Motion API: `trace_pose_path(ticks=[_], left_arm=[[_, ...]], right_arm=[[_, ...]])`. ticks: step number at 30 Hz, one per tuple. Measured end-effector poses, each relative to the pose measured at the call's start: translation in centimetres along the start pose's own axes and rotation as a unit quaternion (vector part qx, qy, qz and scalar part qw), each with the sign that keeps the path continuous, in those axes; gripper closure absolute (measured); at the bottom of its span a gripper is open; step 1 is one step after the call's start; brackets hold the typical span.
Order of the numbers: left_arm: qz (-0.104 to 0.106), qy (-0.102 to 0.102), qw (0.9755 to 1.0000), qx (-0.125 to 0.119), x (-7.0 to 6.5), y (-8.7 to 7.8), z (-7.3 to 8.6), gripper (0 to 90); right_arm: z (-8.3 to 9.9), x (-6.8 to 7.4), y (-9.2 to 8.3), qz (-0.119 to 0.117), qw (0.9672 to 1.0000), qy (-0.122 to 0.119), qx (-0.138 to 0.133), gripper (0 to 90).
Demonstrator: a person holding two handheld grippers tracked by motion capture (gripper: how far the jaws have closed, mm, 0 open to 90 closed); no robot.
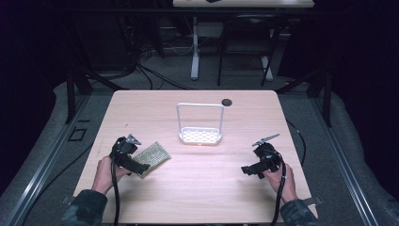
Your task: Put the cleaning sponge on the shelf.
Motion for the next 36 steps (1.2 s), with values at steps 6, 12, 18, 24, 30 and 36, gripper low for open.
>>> trace_pose_path(ticks=[6, 12, 18, 24, 30, 36], left_arm=[[0.001, 0.005, 1.0, 0.002, 0.2, 0.8, -0.6, 0.0], [0.0, 0.009, 0.9998, 0.015, 0.3, 2.0, -1.0, 0.0], [0.005, 0.014, 0.9996, 0.025, 0.4, 2.7, -1.1, 12.6], [0.014, 0.005, 0.9996, 0.023, 0.2, 2.9, -0.8, 20.8], [0.014, 0.005, 0.9998, 0.015, 0.1, 2.8, -0.7, 32.6], [0.016, -0.004, 0.9999, 0.006, 0.1, 2.7, -0.7, 45.3]], right_arm=[[0.0, 0.1, 0.0, -0.002, 1.0, -0.002, 0.004, 5.4], [0.1, 0.2, 0.1, -0.001, 1.0, -0.002, 0.007, 5.5], [0.0, 0.1, 0.1, -0.002, 1.0, -0.002, 0.002, 5.6], [0.0, 0.2, 0.1, -0.001, 1.0, -0.002, 0.002, 5.8], [0.1, 0.2, 0.1, 0.0, 1.0, -0.002, 0.005, 6.0], [0.1, 0.2, 0.1, 0.002, 0.9999, -0.007, 0.009, 6.0]])
Point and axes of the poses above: each handheld gripper's, and its own axes: y roughly forward along the jaws, z roughly out of its underside, x roughly to its left, the point moved 9 cm from there along y, roughly forward along the jaws, and after that the axes turned 3 degrees about z, right-handed, at the moved point
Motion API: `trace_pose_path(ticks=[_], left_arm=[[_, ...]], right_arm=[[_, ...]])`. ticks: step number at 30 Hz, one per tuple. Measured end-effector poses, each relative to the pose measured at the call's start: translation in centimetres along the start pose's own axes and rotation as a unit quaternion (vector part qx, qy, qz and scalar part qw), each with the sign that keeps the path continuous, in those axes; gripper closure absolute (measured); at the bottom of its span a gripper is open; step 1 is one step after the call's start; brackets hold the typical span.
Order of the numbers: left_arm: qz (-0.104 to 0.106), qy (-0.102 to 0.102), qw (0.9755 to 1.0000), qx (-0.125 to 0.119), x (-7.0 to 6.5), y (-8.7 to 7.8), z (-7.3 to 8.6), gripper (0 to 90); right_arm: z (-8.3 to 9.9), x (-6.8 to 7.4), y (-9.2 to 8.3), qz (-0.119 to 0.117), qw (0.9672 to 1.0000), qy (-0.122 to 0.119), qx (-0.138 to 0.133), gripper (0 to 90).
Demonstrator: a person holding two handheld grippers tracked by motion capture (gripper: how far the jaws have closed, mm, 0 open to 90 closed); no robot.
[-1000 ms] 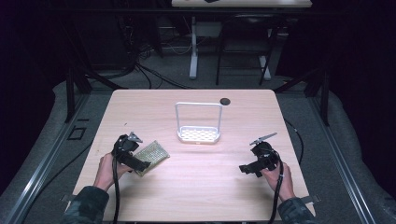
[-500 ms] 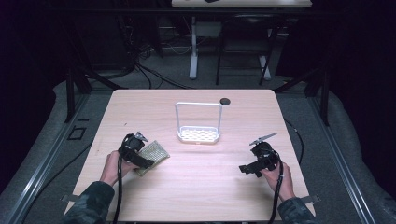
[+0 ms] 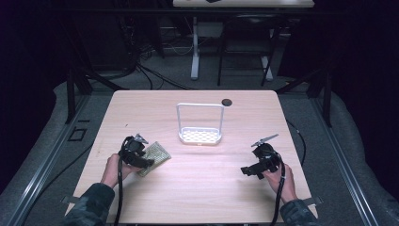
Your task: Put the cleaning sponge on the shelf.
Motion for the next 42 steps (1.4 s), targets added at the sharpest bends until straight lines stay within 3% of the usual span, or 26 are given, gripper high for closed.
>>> trace_pose_path(ticks=[9, 14, 31, 42], left_arm=[[-0.002, -0.007, 0.9998, -0.016, 0.2, -0.2, -0.1, 67.0], [-0.012, 0.0, 0.9995, -0.028, 0.1, -0.2, -0.3, 84.3], [-0.015, 0.014, 0.9994, -0.029, -0.2, -0.6, -0.5, 89.4], [-0.022, 0.02, 0.9985, -0.046, -0.7, -2.3, -1.1, 89.1]], right_arm=[[0.0, 0.0, -0.1, -0.001, 1.0, 0.001, 0.0, 6.2], [0.0, 0.0, 0.0, 0.0, 1.0, 0.001, -0.003, 6.2], [0.0, 0.0, 0.0, 0.0, 1.0, 0.0, -0.002, 6.4], [0.0, 0.0, -0.1, -0.001, 1.0, 0.0, -0.001, 6.4]])
Point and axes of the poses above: each handheld gripper's, and its own axes: y roughly forward along the jaws, z roughly out of its underside, x roughly to its left, the point moved 9 cm from there along y, roughly forward along the jaws, and after that the axes turned 3 degrees about z, right-handed, at the moved point
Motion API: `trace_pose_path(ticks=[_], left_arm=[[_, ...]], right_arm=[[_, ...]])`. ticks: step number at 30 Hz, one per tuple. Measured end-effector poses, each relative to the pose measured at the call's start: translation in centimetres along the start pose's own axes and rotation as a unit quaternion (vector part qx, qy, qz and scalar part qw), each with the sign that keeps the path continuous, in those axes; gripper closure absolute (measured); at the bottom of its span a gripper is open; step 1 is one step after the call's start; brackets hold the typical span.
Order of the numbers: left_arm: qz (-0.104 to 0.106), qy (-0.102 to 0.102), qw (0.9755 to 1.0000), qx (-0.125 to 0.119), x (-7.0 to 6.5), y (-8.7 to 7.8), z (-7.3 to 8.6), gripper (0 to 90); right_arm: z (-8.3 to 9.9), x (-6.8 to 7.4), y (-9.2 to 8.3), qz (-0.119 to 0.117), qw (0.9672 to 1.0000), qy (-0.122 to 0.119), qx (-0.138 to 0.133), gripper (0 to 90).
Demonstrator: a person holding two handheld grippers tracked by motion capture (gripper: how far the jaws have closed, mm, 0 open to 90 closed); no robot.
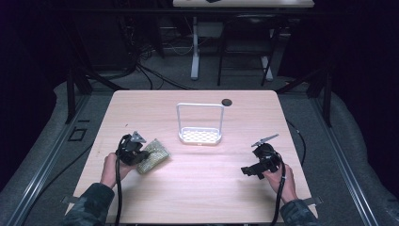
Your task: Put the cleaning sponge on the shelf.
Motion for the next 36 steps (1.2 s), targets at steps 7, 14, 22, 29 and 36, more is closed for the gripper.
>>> trace_pose_path(ticks=[7, 14, 22, 29, 36], left_arm=[[0.006, 0.005, 0.9999, -0.009, -0.7, -0.6, -0.5, 89.0], [0.016, 0.01, 0.9997, -0.016, -1.7, -0.9, -1.0, 89.0], [0.028, 0.019, 0.9992, -0.02, -2.6, -0.9, -1.5, 89.0], [0.035, 0.023, 0.9988, -0.024, -3.1, -0.9, -2.1, 89.0], [0.044, 0.031, 0.9982, -0.026, -3.8, -0.7, -2.7, 88.9]], right_arm=[[0.0, -0.1, 0.0, 0.0, 1.0, 0.004, -0.001, 6.5], [0.0, -0.1, 0.0, 0.0, 1.0, 0.005, -0.003, 6.5], [0.0, -0.1, 0.0, 0.001, 1.0, 0.005, -0.003, 6.5], [0.0, -0.1, 0.0, 0.002, 1.0, 0.004, 0.0, 6.5], [0.0, 0.0, 0.0, 0.001, 1.0, 0.006, -0.001, 6.5]])
Point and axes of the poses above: each handheld gripper's, and its own axes: y roughly forward along the jaws, z roughly out of its underside, x roughly to its left, the point moved 9 cm from there along y, roughly forward along the jaws, and after that the axes turned 3 degrees about z, right-handed, at the moved point
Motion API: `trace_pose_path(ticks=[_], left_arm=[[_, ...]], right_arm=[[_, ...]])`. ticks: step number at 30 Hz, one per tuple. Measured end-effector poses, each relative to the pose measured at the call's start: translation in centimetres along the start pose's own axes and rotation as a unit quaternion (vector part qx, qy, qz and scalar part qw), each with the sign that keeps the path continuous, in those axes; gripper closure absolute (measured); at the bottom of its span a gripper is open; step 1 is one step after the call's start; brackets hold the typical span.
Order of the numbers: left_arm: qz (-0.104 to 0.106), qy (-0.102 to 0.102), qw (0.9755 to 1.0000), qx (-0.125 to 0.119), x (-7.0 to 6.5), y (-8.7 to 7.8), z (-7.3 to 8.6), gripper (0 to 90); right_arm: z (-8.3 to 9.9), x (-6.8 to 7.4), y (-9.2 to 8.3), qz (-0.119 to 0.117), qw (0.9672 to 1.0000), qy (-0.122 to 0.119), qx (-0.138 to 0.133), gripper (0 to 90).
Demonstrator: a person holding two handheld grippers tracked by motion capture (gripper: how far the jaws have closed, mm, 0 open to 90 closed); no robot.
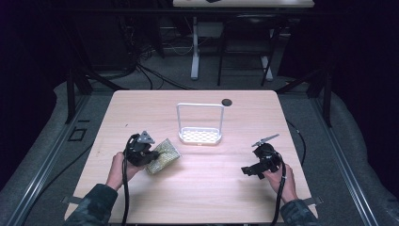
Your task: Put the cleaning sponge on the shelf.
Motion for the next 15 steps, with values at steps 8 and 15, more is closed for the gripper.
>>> trace_pose_path(ticks=[8, 15], left_arm=[[0.006, 0.012, 0.9999, 0.0, -0.6, 0.3, -0.5, 88.8], [0.011, 0.021, 0.9997, -0.001, -1.1, 0.6, -1.3, 88.8]], right_arm=[[0.0, 0.0, 0.1, 0.001, 1.0, -0.002, -0.002, 6.6], [0.0, -0.1, 0.1, 0.002, 1.0, -0.005, 0.0, 6.7]])
Point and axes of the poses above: each handheld gripper's, and its own axes: y roughly forward along the jaws, z roughly out of its underside, x roughly to its left, the point moved 9 cm from there along y, roughly forward along the jaws, and after that the axes turned 3 degrees about z, right-handed, at the moved point
